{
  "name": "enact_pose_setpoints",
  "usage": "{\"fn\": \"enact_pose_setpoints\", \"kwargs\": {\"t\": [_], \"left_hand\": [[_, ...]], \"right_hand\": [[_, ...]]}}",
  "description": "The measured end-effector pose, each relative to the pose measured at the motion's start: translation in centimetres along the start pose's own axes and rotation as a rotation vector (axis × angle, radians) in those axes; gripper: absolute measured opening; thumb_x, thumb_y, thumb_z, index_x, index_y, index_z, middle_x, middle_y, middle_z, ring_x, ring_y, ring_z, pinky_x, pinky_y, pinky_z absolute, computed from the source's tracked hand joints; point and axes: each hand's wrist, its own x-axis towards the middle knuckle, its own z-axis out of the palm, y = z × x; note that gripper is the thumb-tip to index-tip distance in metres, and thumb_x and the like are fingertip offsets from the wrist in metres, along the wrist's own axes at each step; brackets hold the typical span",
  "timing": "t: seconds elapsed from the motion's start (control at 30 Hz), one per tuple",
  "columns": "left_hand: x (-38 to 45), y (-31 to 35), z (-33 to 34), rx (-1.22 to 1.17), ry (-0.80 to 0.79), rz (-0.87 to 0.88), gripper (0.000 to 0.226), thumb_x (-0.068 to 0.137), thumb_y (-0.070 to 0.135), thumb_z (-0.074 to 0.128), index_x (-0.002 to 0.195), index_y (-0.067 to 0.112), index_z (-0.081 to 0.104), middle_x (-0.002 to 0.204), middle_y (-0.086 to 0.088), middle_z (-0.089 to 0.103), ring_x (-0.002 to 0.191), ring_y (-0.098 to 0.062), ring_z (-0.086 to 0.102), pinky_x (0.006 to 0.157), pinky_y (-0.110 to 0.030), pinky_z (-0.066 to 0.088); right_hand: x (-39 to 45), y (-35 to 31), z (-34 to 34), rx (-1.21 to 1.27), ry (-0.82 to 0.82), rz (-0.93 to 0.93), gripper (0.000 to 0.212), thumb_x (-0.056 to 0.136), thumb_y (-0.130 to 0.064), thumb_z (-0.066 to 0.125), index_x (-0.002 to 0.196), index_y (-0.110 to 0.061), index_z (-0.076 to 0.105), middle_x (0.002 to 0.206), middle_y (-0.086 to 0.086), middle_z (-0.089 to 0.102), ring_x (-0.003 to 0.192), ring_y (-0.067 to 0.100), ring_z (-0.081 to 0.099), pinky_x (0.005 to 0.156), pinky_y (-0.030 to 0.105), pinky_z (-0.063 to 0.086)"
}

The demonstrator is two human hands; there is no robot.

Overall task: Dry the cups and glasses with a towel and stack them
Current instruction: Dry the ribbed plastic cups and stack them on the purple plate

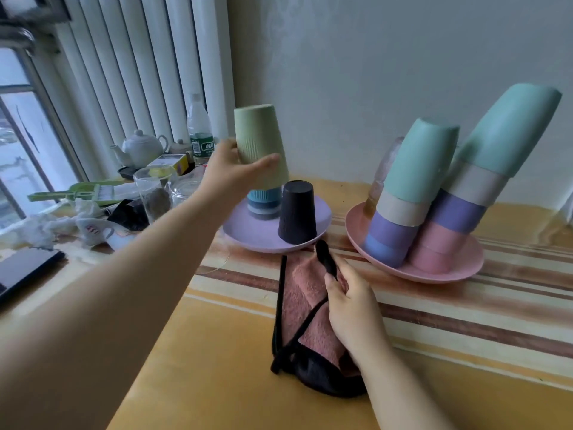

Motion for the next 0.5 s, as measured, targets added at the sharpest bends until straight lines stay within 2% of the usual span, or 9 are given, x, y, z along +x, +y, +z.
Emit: {"fn": "enact_pose_setpoints", "kwargs": {"t": [0.07, 0.13, 0.17, 0.27, 0.4, 0.43, 0.5], "left_hand": [[3.0, 1.7, 0.0, 0.037, 0.013, 0.034, 0.052, 0.080, 0.017, 0.077, 0.122, 0.006, 0.048, 0.096, 0.003, 0.059, 0.081, -0.009, 0.062, 0.060, -0.013, 0.055], [5.8, 2.8, 0.1, 0.093, 0.018, 0.024, 0.053, 0.081, 0.017, 0.076, 0.123, 0.009, 0.046, 0.097, 0.003, 0.057, 0.082, -0.008, 0.060, 0.050, -0.010, 0.049], [7.2, 2.8, 0.2, 0.116, 0.021, 0.004, 0.055, 0.080, 0.019, 0.077, 0.125, 0.010, 0.046, 0.102, 0.001, 0.058, 0.086, -0.010, 0.061, 0.051, -0.012, 0.049], [9.7, 1.5, 0.9, 0.219, 0.011, -0.072, 0.060, 0.078, 0.024, 0.078, 0.127, 0.012, 0.045, 0.116, -0.005, 0.058, 0.102, -0.018, 0.060, 0.064, -0.021, 0.050], [11.0, -1.2, 1.8, 0.366, -0.006, -0.129, 0.062, 0.079, 0.027, 0.078, 0.130, 0.009, 0.046, 0.116, -0.006, 0.055, 0.107, -0.023, 0.055, 0.091, -0.032, 0.049], [11.2, -1.9, 1.9, 0.397, -0.024, -0.142, 0.063, 0.078, 0.027, 0.079, 0.129, 0.008, 0.048, 0.118, -0.008, 0.057, 0.109, -0.024, 0.056, 0.095, -0.035, 0.049], [11.2, -3.1, 2.2, 0.490, -0.060, -0.168, 0.061, 0.078, 0.029, 0.079, 0.128, 0.006, 0.051, 0.117, -0.008, 0.059, 0.106, -0.025, 0.057, 0.094, -0.035, 0.049]], "right_hand": [[0.0, 0.1, 0.1, -0.034, 0.014, -0.018, 0.035, 0.096, -0.014, 0.048, 0.127, -0.028, 0.057, 0.115, -0.018, 0.063, 0.115, 0.008, 0.056, 0.089, 0.017, 0.038], [0.0, 0.1, 0.2, -0.053, 0.021, -0.036, 0.034, 0.096, -0.014, 0.048, 0.126, -0.027, 0.057, 0.112, -0.020, 0.061, 0.114, 0.007, 0.056, 0.087, 0.013, 0.037], [0.0, 0.0, 0.1, -0.058, 0.021, -0.045, 0.035, 0.096, -0.013, 0.049, 0.127, -0.027, 0.057, 0.111, -0.021, 0.060, 0.113, 0.003, 0.055, 0.086, 0.007, 0.036], [0.0, -0.2, -0.1, -0.045, 0.020, -0.059, 0.036, 0.095, -0.009, 0.048, 0.127, -0.025, 0.057, 0.111, -0.026, 0.056, 0.107, -0.012, 0.047, 0.083, -0.006, 0.030], [0.1, 0.0, 0.1, -0.038, 0.006, -0.057, 0.037, 0.096, -0.012, 0.048, 0.129, -0.027, 0.055, 0.114, -0.028, 0.056, 0.106, -0.016, 0.047, 0.083, -0.006, 0.030], [0.1, 0.0, 0.1, -0.036, 0.005, -0.056, 0.038, 0.096, -0.012, 0.048, 0.129, -0.027, 0.055, 0.111, -0.032, 0.056, 0.101, -0.021, 0.047, 0.082, -0.006, 0.030], [0.1, 0.1, 0.2, -0.030, 0.008, -0.048, 0.038, 0.095, -0.010, 0.048, 0.129, -0.026, 0.055, 0.105, -0.037, 0.052, 0.092, -0.031, 0.044, 0.080, -0.006, 0.030]]}}
